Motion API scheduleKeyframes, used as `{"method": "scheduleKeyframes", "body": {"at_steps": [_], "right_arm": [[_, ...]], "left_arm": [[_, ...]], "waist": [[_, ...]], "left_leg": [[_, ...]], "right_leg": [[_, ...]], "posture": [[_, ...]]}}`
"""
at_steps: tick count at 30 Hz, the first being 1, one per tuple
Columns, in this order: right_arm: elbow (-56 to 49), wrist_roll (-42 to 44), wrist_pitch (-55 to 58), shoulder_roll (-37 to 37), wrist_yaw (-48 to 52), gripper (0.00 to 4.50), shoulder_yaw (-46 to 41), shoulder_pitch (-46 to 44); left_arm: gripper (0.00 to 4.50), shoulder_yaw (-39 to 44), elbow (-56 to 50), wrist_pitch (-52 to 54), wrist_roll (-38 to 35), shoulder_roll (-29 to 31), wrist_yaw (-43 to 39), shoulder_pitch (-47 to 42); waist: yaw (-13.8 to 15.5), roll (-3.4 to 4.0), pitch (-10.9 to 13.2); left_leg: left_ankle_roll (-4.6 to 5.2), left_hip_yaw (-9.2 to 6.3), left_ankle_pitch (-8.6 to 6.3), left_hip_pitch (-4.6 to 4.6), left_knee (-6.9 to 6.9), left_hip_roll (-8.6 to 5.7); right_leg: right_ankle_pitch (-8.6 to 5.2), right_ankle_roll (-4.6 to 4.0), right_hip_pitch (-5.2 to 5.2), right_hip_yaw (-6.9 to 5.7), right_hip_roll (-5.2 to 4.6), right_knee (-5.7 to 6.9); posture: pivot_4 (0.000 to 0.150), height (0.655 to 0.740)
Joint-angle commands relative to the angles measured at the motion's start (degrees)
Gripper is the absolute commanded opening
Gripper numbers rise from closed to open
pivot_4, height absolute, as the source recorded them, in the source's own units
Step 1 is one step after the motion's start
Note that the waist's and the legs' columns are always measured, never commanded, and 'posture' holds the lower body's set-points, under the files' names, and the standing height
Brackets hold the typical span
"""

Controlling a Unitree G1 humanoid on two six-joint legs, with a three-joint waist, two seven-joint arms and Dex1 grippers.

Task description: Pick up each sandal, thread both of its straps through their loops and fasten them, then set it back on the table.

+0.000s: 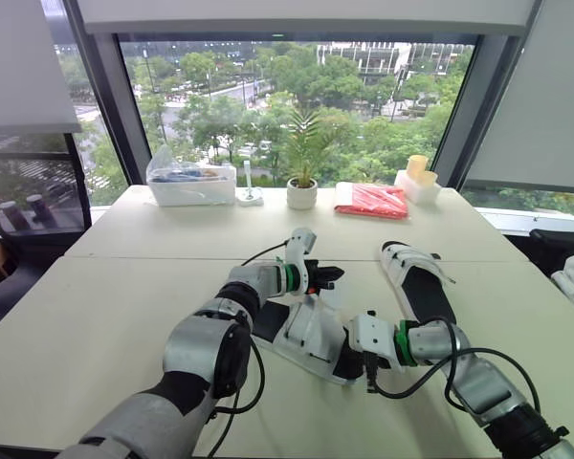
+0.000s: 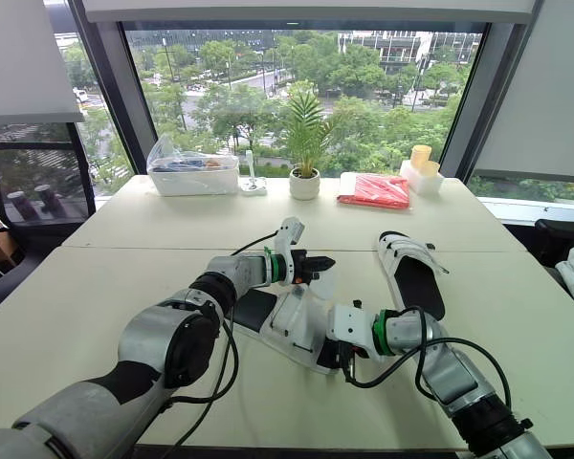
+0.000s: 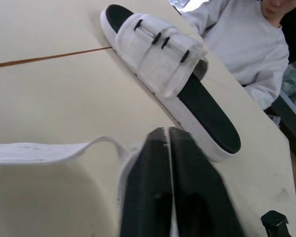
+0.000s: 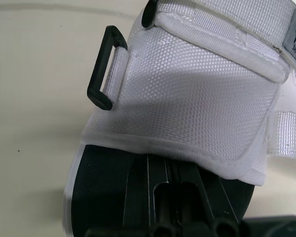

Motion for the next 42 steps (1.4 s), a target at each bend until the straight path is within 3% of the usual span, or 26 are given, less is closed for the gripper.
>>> {"method": "scheduleKeyframes", "body": {"at_steps": [1, 11, 16, 21, 26, 32, 42], "right_arm": [[2.01, -2.33, 2.22, -0.49, 0.74, 0.00, 3.06, 2.23], [2.63, -2.32, 2.00, -0.18, 0.74, 0.00, 3.33, 2.00], [2.83, -2.35, 2.00, 0.02, 0.77, 0.00, 3.46, 1.63], [1.99, -2.21, 2.34, -0.07, 0.58, 0.00, 3.44, 2.23], [0.58, -2.11, 2.84, 0.00, 0.26, 0.00, 3.62, 3.28], [-0.83, -1.84, 3.43, -0.19, 0.27, 0.00, 3.43, 3.96], [-6.47, -0.07, 4.93, -1.88, 0.89, 0.00, 1.13, 5.05]], "left_arm": [[0.03, -0.91, -0.88, 1.07, 0.16, 1.75, -6.53, -1.17], [0.03, -1.42, -1.82, 3.54, -0.40, 7.91, -15.06, -0.61], [0.03, -12.42, -3.36, -7.64, 9.65, 9.62, -17.44, 1.99], [0.03, -13.61, -2.87, -13.03, 11.00, 11.81, -13.40, 3.83], [0.03, -20.47, -2.80, -20.91, 17.42, 14.38, -15.56, 7.93], [0.03, -26.17, -2.87, -25.53, 21.74, 17.81, -22.81, 11.07], [0.03, -26.81, -6.67, -23.78, 19.65, 20.62, -38.09, 13.22]], "waist": [[-0.03, 0.00, 0.00], [-0.04, 0.00, 0.00], [-0.03, 0.00, 0.00], [-0.08, 0.00, 0.00], [-0.04, 0.01, -0.01], [-0.19, -0.02, -0.03], [-0.15, 0.00, -0.04]], "left_leg": [[0.00, 0.00, 0.00, 0.00, 0.00, 0.00], [0.00, 0.00, 0.00, 0.00, 0.00, 0.00], [-0.01, 0.00, 0.00, 0.02, 0.00, 0.00], [-0.01, 0.00, 0.00, -0.04, 0.00, 0.03], [-0.01, 0.00, 0.00, -0.02, -0.02, 0.02], [0.02, 0.03, -0.02, -0.03, -0.06, 0.02], [0.17, 0.02, -0.10, -0.07, -0.15, 0.04]], "right_leg": [[0.00, 0.00, 0.00, 0.00, 0.02, 0.00], [0.00, 0.00, 0.00, 0.00, 0.04, 0.00], [0.00, 0.00, 0.03, 0.00, 0.03, 0.00], [0.00, 0.00, -0.06, 0.03, -0.08, 0.01], [0.00, 0.00, -0.05, 0.03, -0.08, 0.01], [0.00, -0.01, -0.05, 0.03, -0.08, -0.04], [0.00, 0.00, -0.08, 0.02, 0.07, -0.20]], "posture": [[0.150, 0.7400], [0.150, 0.7400], [0.150, 0.7400], [0.150, 0.7400], [0.150, 0.7400], [0.150, 0.7400], [0.150, 0.7400]]}}
